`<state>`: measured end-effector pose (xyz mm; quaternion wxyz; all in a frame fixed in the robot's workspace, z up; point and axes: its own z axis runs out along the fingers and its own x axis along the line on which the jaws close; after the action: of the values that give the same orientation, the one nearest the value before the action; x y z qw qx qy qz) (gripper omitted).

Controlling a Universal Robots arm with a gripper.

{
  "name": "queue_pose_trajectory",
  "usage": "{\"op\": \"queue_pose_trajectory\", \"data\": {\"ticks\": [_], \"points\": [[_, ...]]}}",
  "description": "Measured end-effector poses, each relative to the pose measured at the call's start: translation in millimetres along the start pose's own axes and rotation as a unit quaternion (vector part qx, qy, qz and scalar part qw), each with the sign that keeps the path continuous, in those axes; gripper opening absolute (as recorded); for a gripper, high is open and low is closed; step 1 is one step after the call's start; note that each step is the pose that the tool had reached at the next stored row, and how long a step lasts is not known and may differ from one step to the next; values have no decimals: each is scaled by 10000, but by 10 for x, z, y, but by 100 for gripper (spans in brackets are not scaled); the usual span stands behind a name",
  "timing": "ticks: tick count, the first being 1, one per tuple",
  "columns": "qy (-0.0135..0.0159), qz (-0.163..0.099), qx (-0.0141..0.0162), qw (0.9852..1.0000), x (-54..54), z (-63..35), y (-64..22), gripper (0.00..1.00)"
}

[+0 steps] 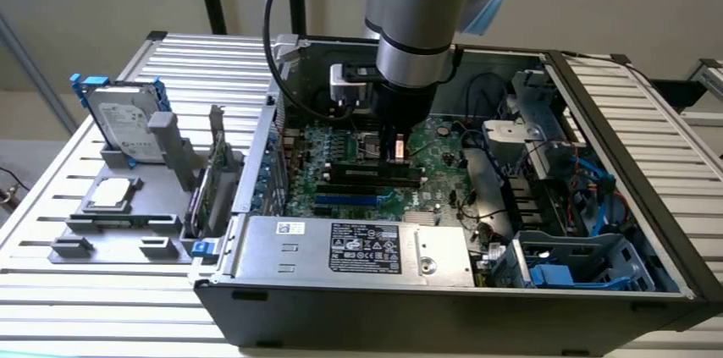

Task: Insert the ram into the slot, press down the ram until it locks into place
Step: 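Insert the ram into the slot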

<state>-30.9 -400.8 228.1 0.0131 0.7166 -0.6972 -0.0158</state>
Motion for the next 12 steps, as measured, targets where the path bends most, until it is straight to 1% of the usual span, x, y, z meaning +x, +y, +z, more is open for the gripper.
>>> {"op": "queue_pose_trajectory", "data": {"ticks": [12], "points": [[3, -50, -3, 10000, -4, 3, 0, 14]]}}
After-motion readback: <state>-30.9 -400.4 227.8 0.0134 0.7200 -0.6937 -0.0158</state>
